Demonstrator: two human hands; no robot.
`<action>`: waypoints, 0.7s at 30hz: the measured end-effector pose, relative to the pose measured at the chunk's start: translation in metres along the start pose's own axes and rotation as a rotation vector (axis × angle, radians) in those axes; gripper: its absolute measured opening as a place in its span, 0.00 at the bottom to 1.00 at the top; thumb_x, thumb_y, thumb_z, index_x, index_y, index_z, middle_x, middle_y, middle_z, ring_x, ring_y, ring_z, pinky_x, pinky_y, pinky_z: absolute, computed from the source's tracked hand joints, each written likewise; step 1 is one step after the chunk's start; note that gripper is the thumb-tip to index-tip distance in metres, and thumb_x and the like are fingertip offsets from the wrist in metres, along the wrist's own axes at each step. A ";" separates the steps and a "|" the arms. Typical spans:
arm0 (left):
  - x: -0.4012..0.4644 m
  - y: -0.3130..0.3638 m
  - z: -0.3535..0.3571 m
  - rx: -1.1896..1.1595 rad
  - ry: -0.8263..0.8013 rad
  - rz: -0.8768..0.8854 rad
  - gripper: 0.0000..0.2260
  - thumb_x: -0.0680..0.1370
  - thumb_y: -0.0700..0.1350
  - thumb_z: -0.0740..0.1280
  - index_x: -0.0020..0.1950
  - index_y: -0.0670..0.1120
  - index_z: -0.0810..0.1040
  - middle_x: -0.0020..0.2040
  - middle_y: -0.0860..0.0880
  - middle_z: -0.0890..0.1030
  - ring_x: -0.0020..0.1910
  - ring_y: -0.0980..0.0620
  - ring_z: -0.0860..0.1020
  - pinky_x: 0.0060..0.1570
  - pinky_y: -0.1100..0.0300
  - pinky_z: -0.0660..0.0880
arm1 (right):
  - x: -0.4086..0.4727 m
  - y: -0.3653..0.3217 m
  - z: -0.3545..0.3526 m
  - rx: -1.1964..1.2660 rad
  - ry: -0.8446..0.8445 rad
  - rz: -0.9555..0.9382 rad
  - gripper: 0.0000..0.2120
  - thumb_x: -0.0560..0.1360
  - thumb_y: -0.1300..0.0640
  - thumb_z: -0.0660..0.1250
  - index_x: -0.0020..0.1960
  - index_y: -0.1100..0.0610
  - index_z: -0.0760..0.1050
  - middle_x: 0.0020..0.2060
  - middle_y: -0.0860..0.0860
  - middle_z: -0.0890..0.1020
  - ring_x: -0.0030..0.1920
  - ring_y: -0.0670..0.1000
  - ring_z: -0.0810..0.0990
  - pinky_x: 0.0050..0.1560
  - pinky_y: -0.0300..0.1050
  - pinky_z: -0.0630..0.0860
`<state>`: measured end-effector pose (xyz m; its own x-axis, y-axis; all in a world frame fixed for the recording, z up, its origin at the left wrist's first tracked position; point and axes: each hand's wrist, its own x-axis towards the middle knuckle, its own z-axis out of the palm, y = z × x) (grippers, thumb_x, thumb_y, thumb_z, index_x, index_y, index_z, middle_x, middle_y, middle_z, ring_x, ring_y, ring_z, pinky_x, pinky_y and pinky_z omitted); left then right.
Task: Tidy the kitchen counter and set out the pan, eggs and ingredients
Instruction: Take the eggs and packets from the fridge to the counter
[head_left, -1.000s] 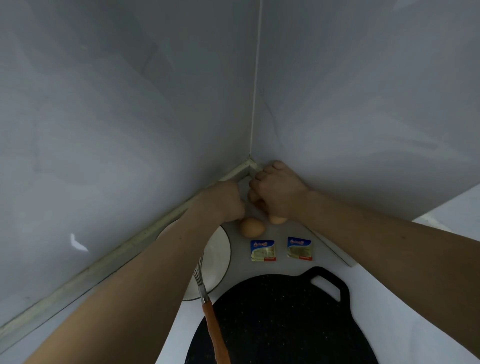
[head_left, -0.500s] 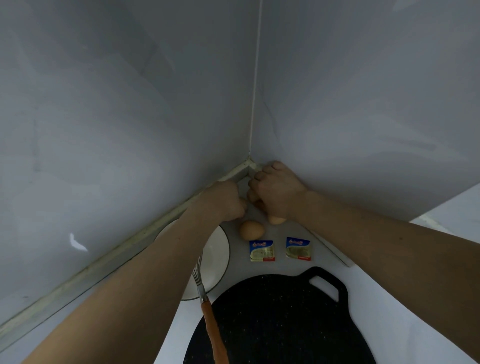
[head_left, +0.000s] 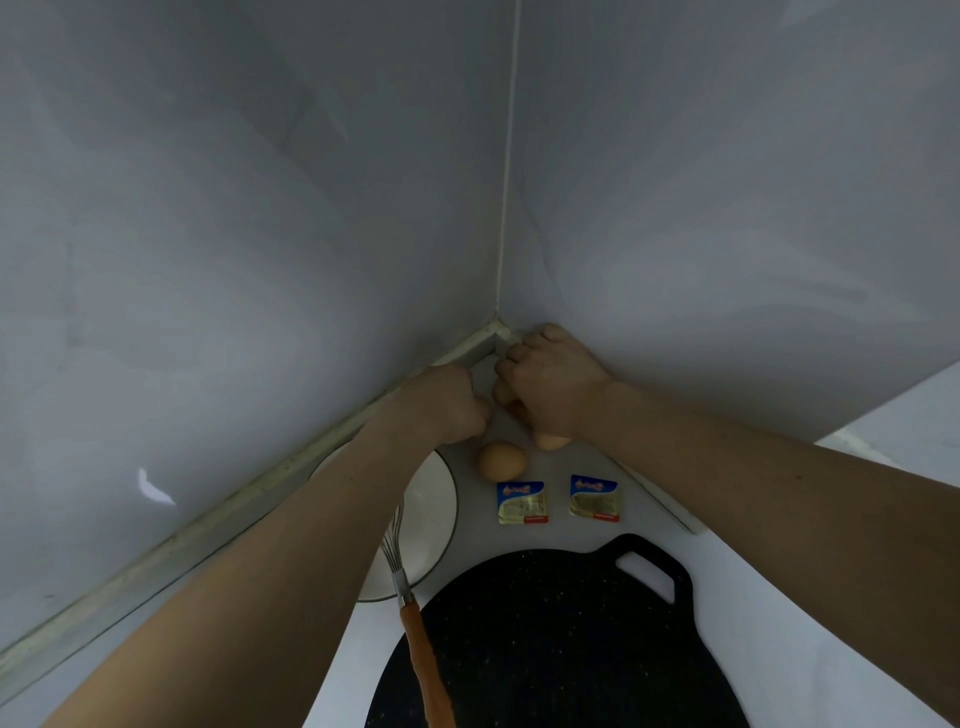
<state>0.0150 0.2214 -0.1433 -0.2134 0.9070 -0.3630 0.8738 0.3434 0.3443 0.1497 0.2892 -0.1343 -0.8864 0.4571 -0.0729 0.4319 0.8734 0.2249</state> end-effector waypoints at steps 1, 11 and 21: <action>0.000 0.000 0.000 0.000 -0.004 0.001 0.11 0.76 0.49 0.64 0.37 0.46 0.69 0.36 0.48 0.71 0.37 0.50 0.71 0.28 0.61 0.61 | 0.000 0.001 -0.003 0.002 0.009 0.019 0.12 0.55 0.50 0.76 0.33 0.54 0.79 0.31 0.52 0.80 0.33 0.52 0.79 0.45 0.42 0.73; -0.007 0.007 -0.012 0.037 -0.029 -0.014 0.11 0.75 0.50 0.66 0.43 0.43 0.70 0.35 0.49 0.70 0.33 0.54 0.70 0.27 0.61 0.63 | -0.004 0.003 -0.012 -0.021 -0.114 0.010 0.19 0.75 0.49 0.62 0.63 0.56 0.71 0.60 0.54 0.75 0.61 0.54 0.72 0.64 0.44 0.59; -0.047 0.014 -0.033 0.028 0.120 0.037 0.20 0.74 0.51 0.68 0.59 0.41 0.70 0.52 0.42 0.73 0.52 0.42 0.75 0.42 0.58 0.68 | -0.043 0.000 -0.058 0.261 -0.108 0.187 0.28 0.75 0.47 0.65 0.70 0.58 0.64 0.66 0.55 0.69 0.66 0.55 0.68 0.63 0.46 0.67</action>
<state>0.0226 0.1911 -0.0928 -0.2300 0.9421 -0.2440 0.8935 0.3038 0.3308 0.1785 0.2596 -0.0749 -0.7709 0.6166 -0.1598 0.6260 0.7797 -0.0113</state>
